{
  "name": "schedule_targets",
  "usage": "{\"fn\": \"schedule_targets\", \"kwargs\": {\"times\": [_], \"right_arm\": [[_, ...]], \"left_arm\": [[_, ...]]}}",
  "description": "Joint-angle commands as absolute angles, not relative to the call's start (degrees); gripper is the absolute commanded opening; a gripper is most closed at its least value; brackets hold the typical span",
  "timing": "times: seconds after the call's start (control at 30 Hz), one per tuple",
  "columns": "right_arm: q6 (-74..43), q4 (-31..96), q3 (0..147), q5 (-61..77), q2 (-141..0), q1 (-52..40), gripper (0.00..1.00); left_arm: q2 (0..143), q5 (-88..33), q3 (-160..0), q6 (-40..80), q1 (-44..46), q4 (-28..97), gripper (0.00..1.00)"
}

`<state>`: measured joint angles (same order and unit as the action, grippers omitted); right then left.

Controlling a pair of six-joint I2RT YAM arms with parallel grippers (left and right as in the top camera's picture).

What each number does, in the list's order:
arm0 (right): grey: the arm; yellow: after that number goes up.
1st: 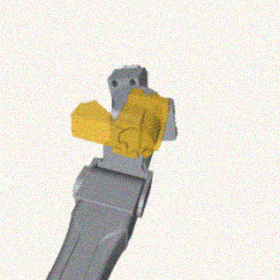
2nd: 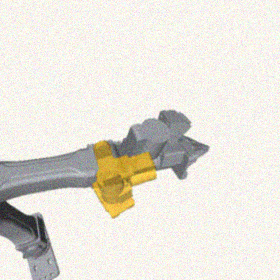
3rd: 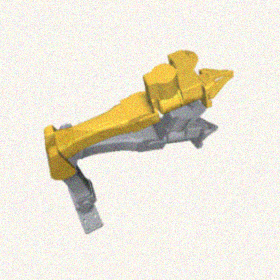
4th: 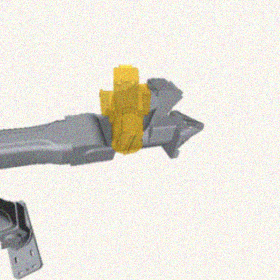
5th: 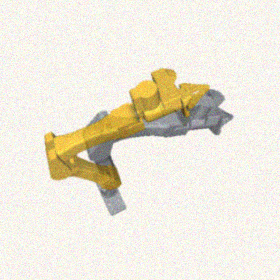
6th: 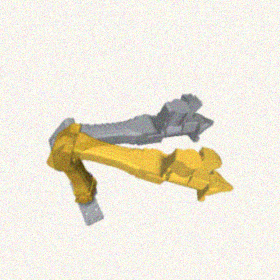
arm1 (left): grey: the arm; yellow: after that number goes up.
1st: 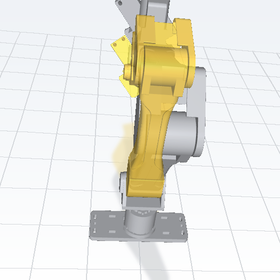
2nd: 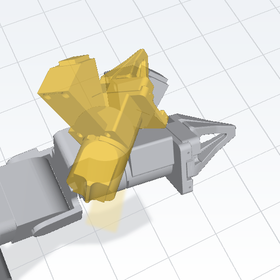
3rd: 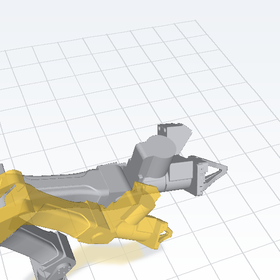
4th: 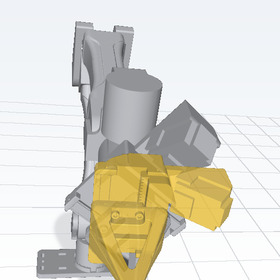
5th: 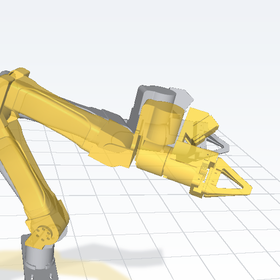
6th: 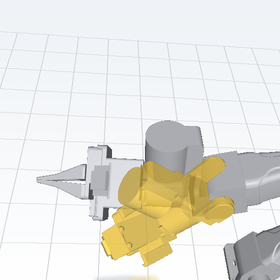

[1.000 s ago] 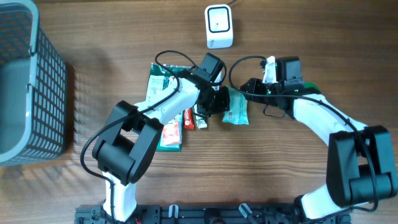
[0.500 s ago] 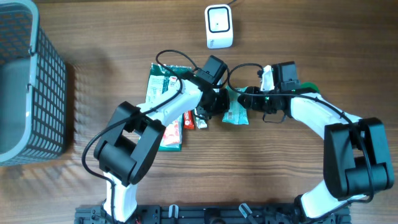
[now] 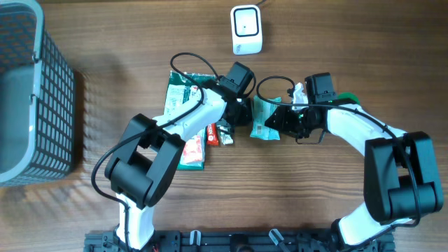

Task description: Scan the item barcode

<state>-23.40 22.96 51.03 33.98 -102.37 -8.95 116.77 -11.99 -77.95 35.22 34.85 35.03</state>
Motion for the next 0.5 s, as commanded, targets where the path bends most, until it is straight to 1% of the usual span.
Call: {"fn": "schedule_targets", "kwargs": {"times": [0.0,0.13,0.23,0.33,0.4,0.47], "right_arm": [[-27.0,22.6,50.6,40.6,-104.0,-9.2,0.5],[-27.2,23.4,50.6,40.6,-104.0,-9.2,0.51],[-27.1,23.5,51.0,39.6,-103.4,-9.1,0.57],[-26.9,23.4,53.6,33.5,-102.3,-9.1,0.58],[-26.9,21.3,55.1,25.1,-102.3,-9.1,0.63],[-26.8,17.8,55.1,22.9,-102.3,-9.1,0.62]], "left_arm": [[117.1,-10.8,-77.8,34.8,34.2,33.6,0.28],[117.1,-10.8,-77.8,34.8,33.9,33.0,0.29],[117.1,-10.8,-77.8,34.8,33.1,33.0,0.3],[117.1,-10.8,-77.8,34.8,32.2,32.9,0.3],[117.1,-11.0,-77.8,34.8,31.8,32.9,0.3],[117.1,-13.4,-77.8,34.8,31.3,32.5,0.27]]}}
